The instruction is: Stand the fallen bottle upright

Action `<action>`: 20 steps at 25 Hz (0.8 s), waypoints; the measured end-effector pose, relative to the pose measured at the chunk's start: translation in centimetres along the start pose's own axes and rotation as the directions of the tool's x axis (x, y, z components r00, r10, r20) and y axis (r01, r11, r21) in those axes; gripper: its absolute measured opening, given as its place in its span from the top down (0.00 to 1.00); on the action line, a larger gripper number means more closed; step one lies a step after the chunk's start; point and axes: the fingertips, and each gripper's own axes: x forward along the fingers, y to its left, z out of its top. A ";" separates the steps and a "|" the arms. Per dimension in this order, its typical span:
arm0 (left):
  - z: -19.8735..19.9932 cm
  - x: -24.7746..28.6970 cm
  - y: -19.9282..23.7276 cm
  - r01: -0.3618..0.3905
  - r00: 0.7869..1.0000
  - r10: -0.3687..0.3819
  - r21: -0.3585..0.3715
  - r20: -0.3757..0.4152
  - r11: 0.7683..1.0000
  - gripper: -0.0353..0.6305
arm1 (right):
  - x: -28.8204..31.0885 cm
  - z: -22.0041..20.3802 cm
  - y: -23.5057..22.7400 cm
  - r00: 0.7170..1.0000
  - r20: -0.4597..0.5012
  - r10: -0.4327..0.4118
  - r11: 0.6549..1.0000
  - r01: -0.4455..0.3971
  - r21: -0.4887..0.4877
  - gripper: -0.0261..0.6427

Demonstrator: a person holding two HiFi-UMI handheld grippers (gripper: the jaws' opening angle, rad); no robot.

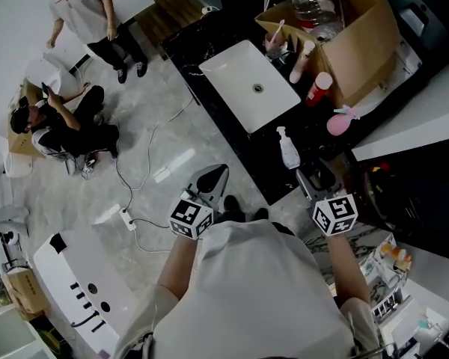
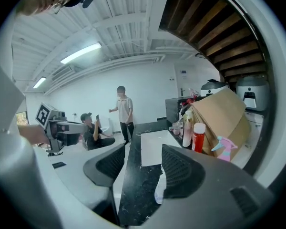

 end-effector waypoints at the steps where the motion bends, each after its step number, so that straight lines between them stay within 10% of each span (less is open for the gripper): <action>1: 0.1 0.2 0.4 0.011 1.000 -0.011 -0.001 -0.003 1.000 0.93 | 0.4 0.1 0.0 1.000 -0.005 -0.008 1.000 0.008 0.000 0.59; 20: -1.7 5.5 4.4 0.144 0.987 -0.146 -0.044 -0.063 0.989 0.93 | 8.7 -4.9 -3.3 0.970 -0.235 -0.064 0.998 0.058 -0.033 0.56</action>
